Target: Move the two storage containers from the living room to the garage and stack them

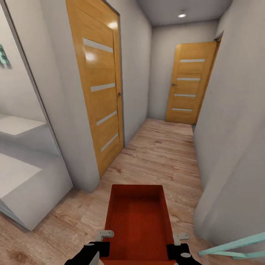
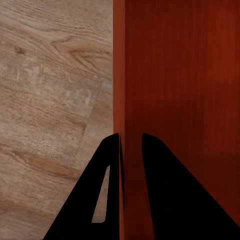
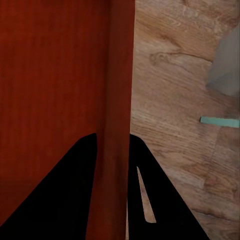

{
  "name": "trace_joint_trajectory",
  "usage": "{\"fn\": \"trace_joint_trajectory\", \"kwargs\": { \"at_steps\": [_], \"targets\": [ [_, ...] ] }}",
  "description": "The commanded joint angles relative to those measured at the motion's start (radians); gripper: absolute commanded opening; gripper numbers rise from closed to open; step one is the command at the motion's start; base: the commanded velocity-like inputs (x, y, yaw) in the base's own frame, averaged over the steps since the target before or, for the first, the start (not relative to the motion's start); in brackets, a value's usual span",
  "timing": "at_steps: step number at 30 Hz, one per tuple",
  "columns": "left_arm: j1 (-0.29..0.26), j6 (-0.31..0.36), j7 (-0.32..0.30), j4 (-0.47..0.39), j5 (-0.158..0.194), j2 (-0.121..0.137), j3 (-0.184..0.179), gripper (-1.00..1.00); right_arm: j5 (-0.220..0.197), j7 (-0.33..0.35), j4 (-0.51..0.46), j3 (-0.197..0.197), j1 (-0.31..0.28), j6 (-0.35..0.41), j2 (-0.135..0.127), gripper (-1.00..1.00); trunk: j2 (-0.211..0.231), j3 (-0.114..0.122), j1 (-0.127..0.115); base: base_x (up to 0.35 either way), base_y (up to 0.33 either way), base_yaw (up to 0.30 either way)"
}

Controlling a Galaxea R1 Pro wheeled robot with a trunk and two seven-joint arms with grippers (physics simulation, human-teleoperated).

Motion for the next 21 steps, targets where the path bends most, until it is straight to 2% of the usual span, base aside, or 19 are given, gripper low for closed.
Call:
{"fn": "trace_joint_trajectory", "kwargs": {
  "at_steps": [1, 21],
  "targets": [
    [-0.001, 0.003, 0.010, -0.006, -0.014, 0.000, -0.003, -1.00, -0.023, -0.015, 0.008, 0.000, -0.001, 0.011, 0.000, -1.00, 0.000, -0.001, 0.001, 0.320, 0.000, -0.007],
    [-0.001, 0.004, 0.010, -0.006, -0.014, -0.001, -0.002, -1.00, -0.023, -0.015, 0.008, 0.000, -0.001, 0.011, -0.001, -1.00, 0.000, -0.001, 0.001, 0.320, 0.000, 0.000]
  ]
}}
